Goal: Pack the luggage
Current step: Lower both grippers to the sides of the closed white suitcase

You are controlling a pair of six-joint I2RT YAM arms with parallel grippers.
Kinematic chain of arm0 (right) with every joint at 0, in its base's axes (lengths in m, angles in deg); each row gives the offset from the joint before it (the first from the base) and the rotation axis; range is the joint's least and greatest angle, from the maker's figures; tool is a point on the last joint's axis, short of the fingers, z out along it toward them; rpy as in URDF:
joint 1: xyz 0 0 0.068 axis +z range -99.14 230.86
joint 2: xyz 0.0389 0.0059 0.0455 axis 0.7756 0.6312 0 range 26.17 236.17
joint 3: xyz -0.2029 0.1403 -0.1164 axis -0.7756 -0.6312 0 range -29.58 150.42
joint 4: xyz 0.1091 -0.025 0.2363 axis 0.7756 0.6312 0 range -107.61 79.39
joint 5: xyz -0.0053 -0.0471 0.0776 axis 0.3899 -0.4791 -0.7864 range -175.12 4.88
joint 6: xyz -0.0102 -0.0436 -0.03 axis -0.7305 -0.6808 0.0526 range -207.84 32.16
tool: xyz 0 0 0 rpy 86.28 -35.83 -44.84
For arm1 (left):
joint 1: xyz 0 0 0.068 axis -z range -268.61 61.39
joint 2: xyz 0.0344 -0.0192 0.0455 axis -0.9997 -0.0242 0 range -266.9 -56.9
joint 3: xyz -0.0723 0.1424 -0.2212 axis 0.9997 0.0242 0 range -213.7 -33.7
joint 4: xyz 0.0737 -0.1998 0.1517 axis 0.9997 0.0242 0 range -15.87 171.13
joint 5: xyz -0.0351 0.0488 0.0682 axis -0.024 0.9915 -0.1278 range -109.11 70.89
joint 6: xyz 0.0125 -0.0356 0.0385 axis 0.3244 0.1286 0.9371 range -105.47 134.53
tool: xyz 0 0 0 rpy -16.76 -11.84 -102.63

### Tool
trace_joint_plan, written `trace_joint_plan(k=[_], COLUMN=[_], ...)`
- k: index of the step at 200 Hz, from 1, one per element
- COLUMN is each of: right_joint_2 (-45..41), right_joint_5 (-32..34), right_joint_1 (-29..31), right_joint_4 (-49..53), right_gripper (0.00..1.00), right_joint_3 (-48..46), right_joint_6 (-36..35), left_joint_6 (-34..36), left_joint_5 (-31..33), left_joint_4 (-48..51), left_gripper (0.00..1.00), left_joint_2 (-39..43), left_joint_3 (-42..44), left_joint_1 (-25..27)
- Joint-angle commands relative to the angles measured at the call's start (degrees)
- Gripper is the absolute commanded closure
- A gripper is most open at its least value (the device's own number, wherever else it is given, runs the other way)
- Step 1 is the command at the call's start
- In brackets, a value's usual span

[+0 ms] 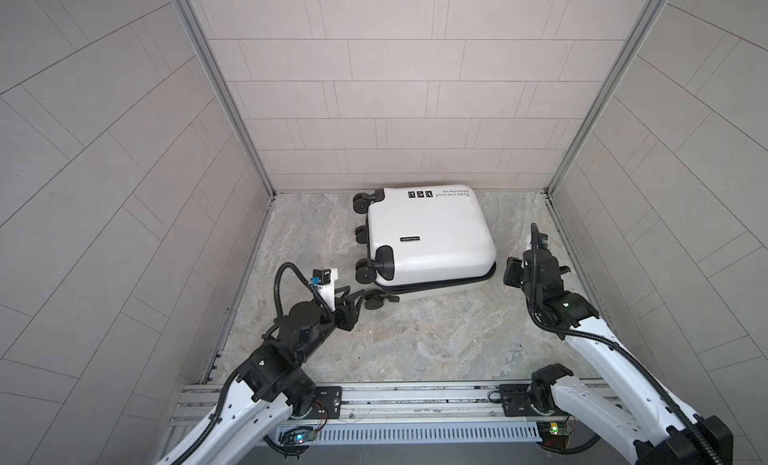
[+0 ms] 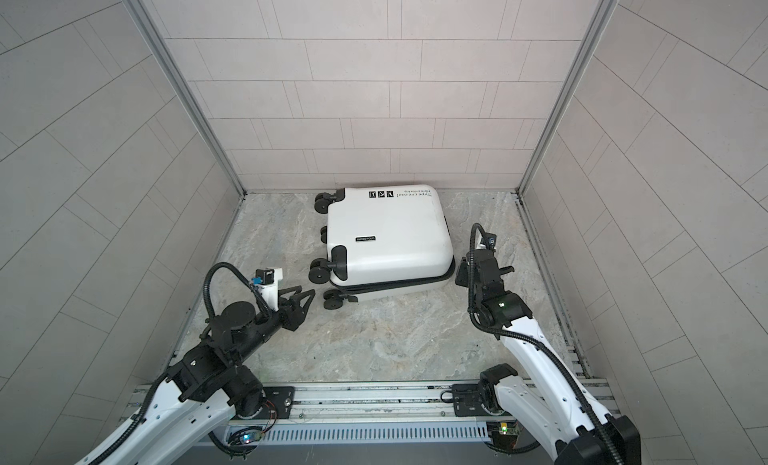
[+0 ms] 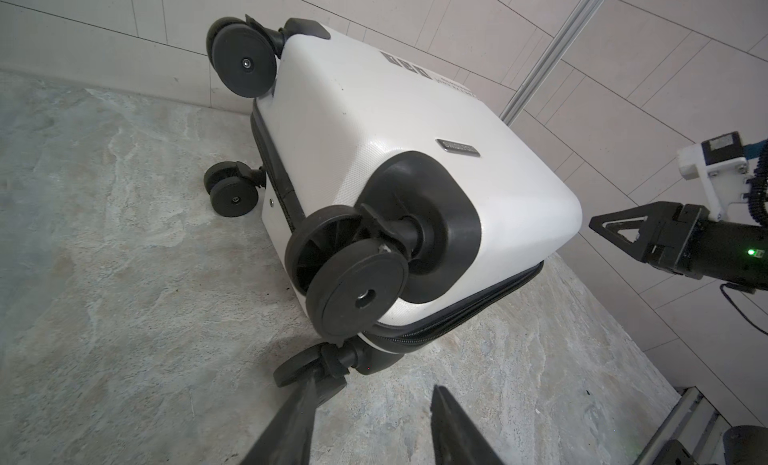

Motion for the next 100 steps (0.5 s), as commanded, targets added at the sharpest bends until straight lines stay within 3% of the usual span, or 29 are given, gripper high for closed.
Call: trace_joint_plan(k=[1, 63, 78, 100], right_joint_2=[-0.9, 0.5, 0.7, 4.1], right_joint_5=[0.5, -7.2, -11.8, -17.2], right_joint_1=[0.1, 0.1, 0.1, 0.2], right_joint_4=[6.1, 10.7, 10.2, 14.2], right_gripper=[0.49, 0.52, 0.53, 0.60], right_joint_3=[2.6, 6.5, 5.8, 6.7], right_joint_6=[0.2, 1.9, 3.4, 5.2], left_joint_6=[-2.2, -0.9, -1.0, -1.3], left_joint_5=[4.2, 11.1, 9.5, 1.7], left_joint_4=[5.3, 11.7, 12.9, 13.6], left_gripper=[0.51, 0.38, 0.37, 0.37], left_joint_2=[-0.2, -17.7, -21.6, -28.7], left_joint_3=[-4.0, -22.3, -26.7, -31.0], left_joint_1=[0.2, -1.0, -3.4, -9.2])
